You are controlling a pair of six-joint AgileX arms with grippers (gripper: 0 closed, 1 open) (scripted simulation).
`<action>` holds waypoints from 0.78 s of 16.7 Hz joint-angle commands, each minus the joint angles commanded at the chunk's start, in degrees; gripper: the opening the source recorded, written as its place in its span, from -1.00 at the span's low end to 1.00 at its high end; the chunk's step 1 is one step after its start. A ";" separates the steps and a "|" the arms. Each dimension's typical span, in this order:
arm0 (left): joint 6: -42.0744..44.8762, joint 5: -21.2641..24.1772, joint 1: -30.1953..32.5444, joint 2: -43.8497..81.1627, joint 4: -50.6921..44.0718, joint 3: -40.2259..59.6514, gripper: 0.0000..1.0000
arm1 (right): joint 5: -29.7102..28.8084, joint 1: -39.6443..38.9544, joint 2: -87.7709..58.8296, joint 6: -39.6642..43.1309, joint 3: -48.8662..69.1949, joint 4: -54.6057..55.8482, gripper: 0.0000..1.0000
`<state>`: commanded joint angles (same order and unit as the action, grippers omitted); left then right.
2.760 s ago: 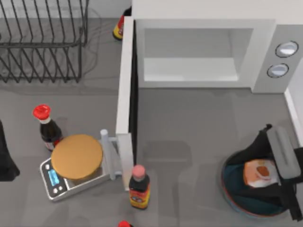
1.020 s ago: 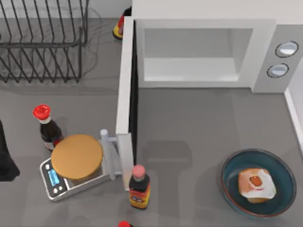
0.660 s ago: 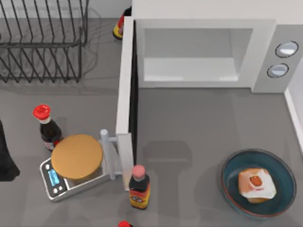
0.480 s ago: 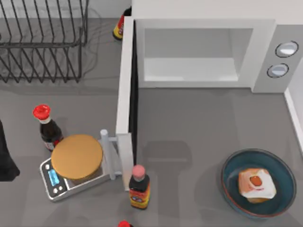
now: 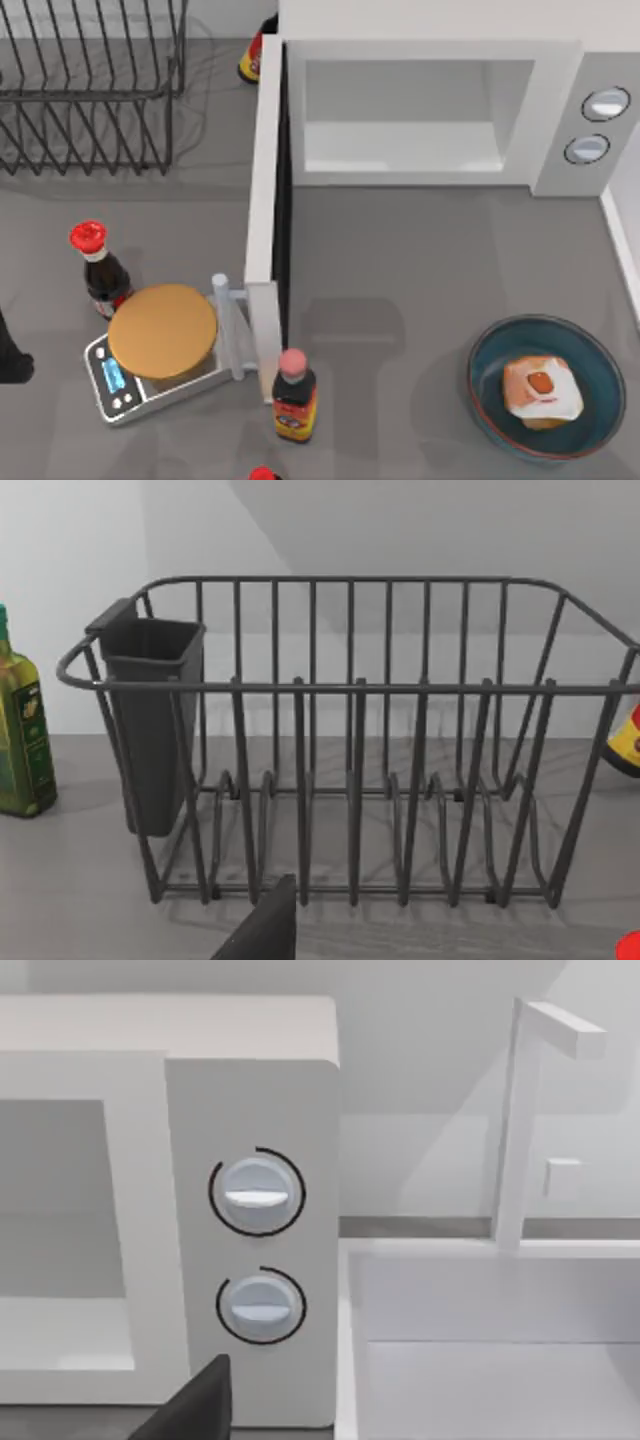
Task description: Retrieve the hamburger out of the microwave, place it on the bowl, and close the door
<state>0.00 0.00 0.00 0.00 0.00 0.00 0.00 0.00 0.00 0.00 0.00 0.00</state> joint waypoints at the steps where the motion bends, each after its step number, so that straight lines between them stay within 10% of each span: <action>1: 0.00 0.00 0.00 0.00 0.00 0.00 0.10 | 0.00 0.00 0.00 0.00 0.00 0.00 1.00; 8: 0.00 0.00 0.00 0.00 0.00 0.00 -0.96 | 0.00 0.00 0.00 0.00 0.00 0.00 1.00; 13: 0.00 0.00 0.00 0.00 0.00 0.00 -1.00 | 0.00 0.00 0.00 0.00 0.00 0.00 1.00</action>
<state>0.00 0.00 0.00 0.00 0.00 0.00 0.00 0.00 0.00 0.00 0.00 0.00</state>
